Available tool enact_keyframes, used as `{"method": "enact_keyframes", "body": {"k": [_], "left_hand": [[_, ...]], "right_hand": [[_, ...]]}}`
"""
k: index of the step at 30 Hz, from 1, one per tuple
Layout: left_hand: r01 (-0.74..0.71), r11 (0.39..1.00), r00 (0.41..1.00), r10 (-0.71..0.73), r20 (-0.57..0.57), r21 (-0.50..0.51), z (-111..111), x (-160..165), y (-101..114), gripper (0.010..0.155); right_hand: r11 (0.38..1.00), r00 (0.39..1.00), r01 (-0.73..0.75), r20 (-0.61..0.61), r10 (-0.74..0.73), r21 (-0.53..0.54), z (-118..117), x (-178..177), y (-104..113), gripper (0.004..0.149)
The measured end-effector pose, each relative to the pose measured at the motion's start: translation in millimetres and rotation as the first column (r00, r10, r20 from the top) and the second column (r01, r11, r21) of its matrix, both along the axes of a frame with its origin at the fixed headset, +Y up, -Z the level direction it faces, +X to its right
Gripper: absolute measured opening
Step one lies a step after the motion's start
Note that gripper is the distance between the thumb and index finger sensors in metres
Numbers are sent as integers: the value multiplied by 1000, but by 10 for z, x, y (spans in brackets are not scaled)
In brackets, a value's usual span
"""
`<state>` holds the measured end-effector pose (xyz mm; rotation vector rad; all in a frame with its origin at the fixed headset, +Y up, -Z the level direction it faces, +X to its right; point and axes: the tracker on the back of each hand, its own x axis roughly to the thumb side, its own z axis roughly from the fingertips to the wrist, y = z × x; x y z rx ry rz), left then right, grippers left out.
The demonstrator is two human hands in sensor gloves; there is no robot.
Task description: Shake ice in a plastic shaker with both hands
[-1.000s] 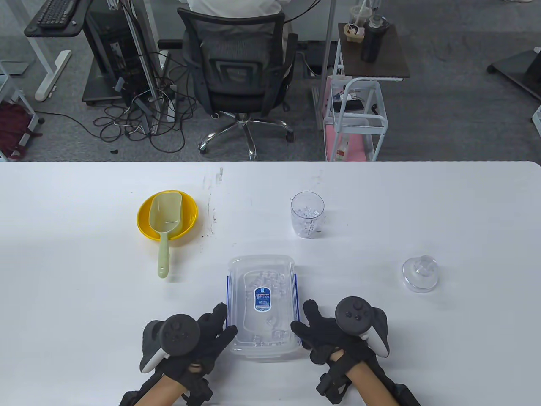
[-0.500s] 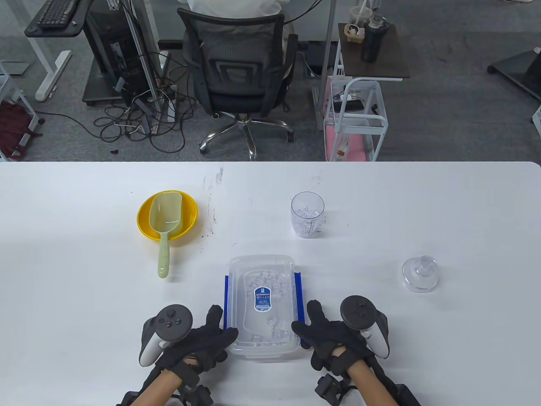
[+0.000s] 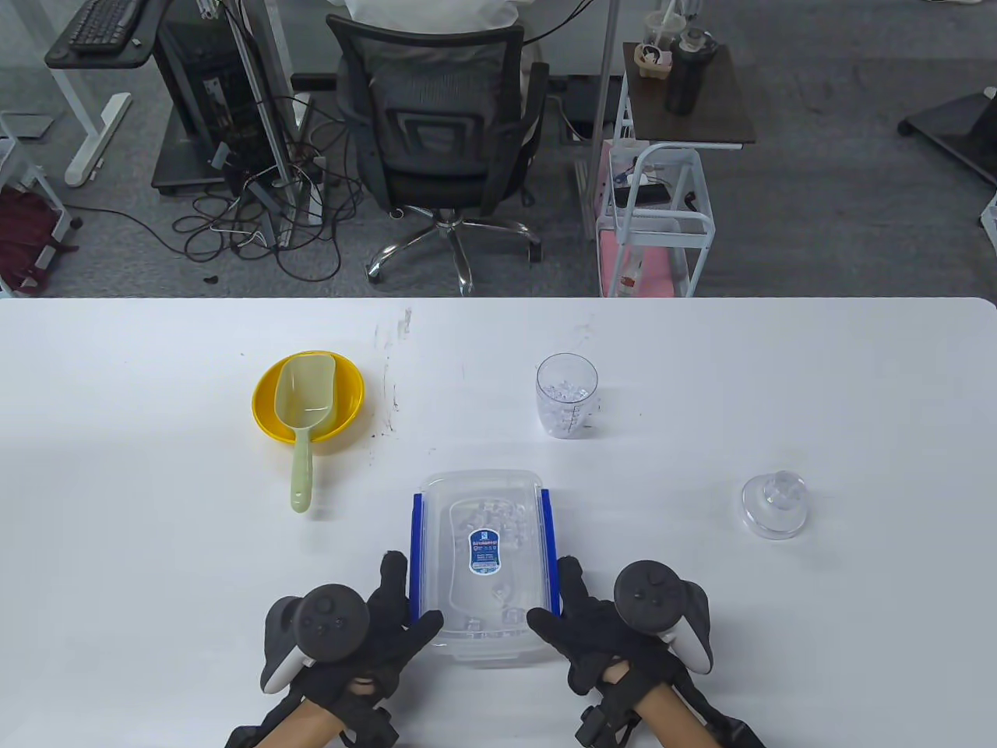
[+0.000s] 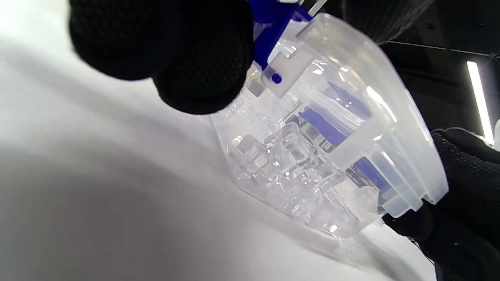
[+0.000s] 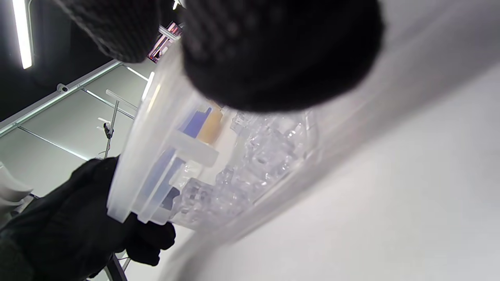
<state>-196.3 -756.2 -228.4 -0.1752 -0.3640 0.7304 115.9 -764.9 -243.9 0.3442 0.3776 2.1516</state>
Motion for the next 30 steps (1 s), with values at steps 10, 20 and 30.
{"method": "enact_keyframes", "body": {"k": [10,20,30], "left_hand": [[36,999,999,-38,35,34,27,66,-46,89],[-83,996,996,83,36,-21,-8,96,-39,83],[-78,995,995,81,57,-59,-2,101,-78,82]], "right_hand": [[996,995,-83,-44,85,46,57,-118,-36,128],[996,994,-80,-73,83,45,41,-181,-4,122],[997,995,-62,-72,65,40,53,-165,-36,122]]}}
